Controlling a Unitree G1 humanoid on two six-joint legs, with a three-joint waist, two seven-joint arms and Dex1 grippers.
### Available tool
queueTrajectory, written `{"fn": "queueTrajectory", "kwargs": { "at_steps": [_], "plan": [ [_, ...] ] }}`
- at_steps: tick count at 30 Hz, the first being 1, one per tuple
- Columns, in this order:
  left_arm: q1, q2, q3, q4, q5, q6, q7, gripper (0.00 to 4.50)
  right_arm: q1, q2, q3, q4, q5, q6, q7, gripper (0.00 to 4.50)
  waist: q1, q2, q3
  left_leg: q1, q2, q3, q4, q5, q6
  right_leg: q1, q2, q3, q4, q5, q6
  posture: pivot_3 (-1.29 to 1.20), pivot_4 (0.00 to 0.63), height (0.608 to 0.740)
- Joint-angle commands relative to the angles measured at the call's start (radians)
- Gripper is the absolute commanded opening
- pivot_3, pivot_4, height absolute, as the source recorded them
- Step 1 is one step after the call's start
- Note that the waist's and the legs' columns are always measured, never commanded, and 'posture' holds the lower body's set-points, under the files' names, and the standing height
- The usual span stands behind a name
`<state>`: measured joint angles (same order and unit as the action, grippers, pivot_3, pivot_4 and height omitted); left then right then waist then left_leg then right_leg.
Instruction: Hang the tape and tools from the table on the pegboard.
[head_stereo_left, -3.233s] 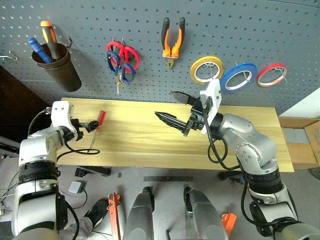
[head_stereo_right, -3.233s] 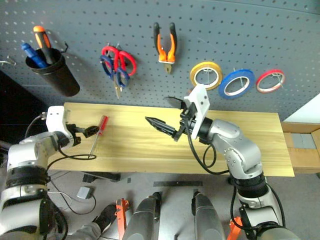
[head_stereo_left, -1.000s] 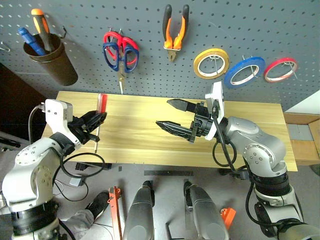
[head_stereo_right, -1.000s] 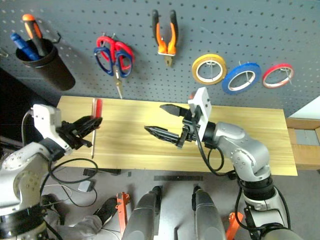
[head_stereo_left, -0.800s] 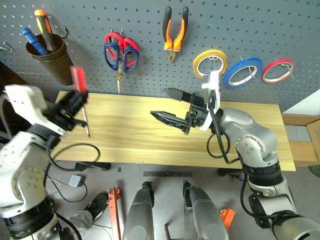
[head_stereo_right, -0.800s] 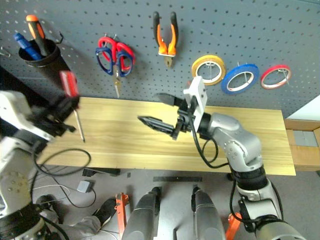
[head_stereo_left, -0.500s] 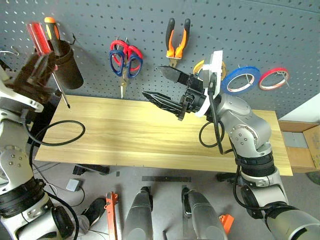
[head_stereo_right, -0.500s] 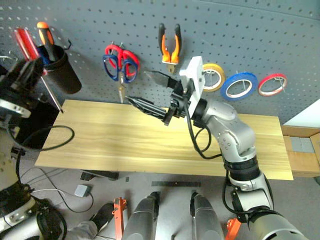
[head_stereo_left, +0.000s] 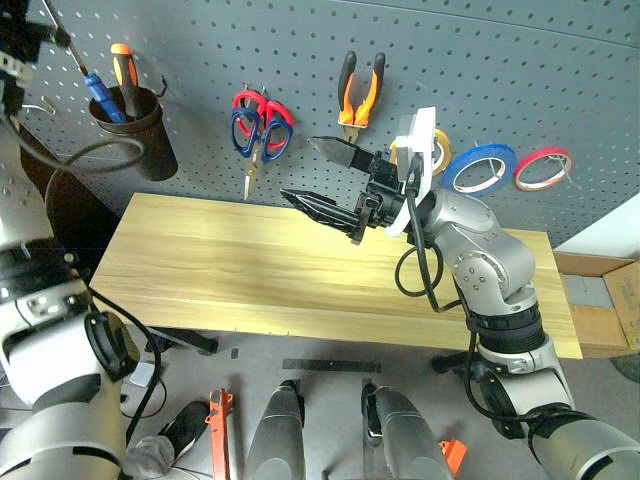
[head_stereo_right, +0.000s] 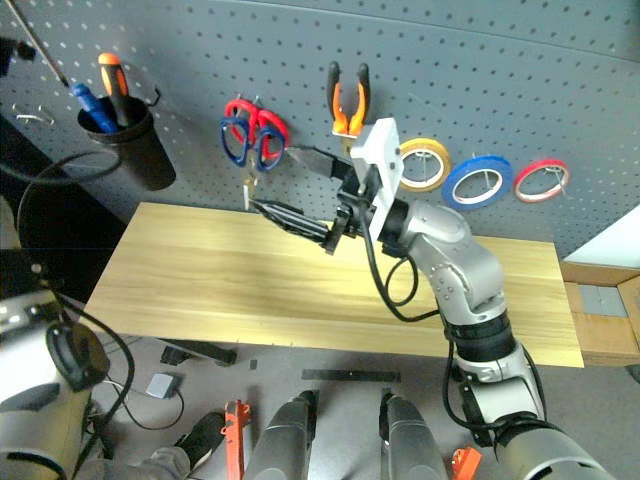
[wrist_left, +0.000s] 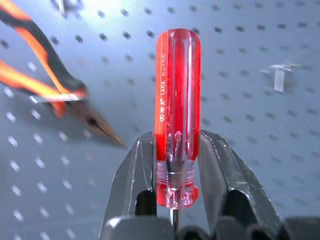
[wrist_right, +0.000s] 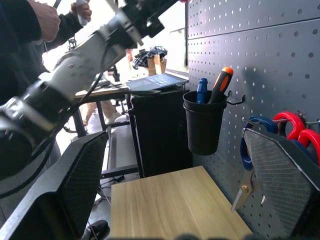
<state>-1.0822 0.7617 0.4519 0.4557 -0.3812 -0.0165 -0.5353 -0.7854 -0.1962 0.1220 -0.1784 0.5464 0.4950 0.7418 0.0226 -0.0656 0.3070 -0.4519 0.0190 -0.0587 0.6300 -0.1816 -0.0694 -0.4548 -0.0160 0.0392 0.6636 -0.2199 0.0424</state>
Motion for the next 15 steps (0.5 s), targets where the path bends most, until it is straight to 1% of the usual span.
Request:
{"fn": "queueTrajectory", "kwargs": {
  "at_steps": [1,6,9,12,15],
  "plan": [
    [-0.047,0.008,-0.019,0.154,0.051,-0.139,-0.001,0.82,-0.003,-0.002,-0.008,-0.044,0.008,-0.004,-0.003,4.50,-0.001,0.000,0.000,0.000,0.000,0.000,0.000,0.000,0.000,0.000,0.000,0.000,0.000,0.000,0.000,0.10,0.193,0.740],
    [-0.071,-0.012,-0.029,0.359,0.064,-0.245,-0.028,0.82,0.013,-0.013,-0.009,-0.074,0.014,0.029,-0.017,4.50,-0.003,0.000,0.000,0.000,0.000,0.000,0.000,0.000,0.001,0.000,0.000,0.000,0.001,0.000,0.000,0.08,0.217,0.740],
    [-0.070,-0.031,-0.034,0.423,0.063,-0.279,-0.045,0.82,0.018,-0.017,-0.011,-0.083,0.015,0.040,-0.023,4.50,-0.006,0.000,0.000,0.000,0.000,0.000,0.000,0.000,0.001,0.000,0.000,0.000,0.001,0.000,0.000,0.07,0.224,0.740],
    [-0.070,-0.038,-0.048,0.477,0.081,-0.280,-0.040,0.82,0.021,-0.022,-0.012,-0.092,0.018,0.049,-0.027,4.50,-0.008,0.000,0.000,0.000,0.000,0.000,0.001,-0.002,0.004,0.000,0.000,0.000,0.002,0.000,0.000,0.06,0.222,0.740],
    [-0.057,-0.056,-0.044,0.464,0.040,-0.204,-0.085,0.82,0.017,-0.026,-0.013,-0.090,0.014,0.053,-0.029,4.50,-0.011,0.000,0.000,0.000,0.000,0.000,0.002,-0.002,0.004,0.000,0.000,0.000,0.002,0.000,0.000,0.05,0.222,0.740]
  ]
}}
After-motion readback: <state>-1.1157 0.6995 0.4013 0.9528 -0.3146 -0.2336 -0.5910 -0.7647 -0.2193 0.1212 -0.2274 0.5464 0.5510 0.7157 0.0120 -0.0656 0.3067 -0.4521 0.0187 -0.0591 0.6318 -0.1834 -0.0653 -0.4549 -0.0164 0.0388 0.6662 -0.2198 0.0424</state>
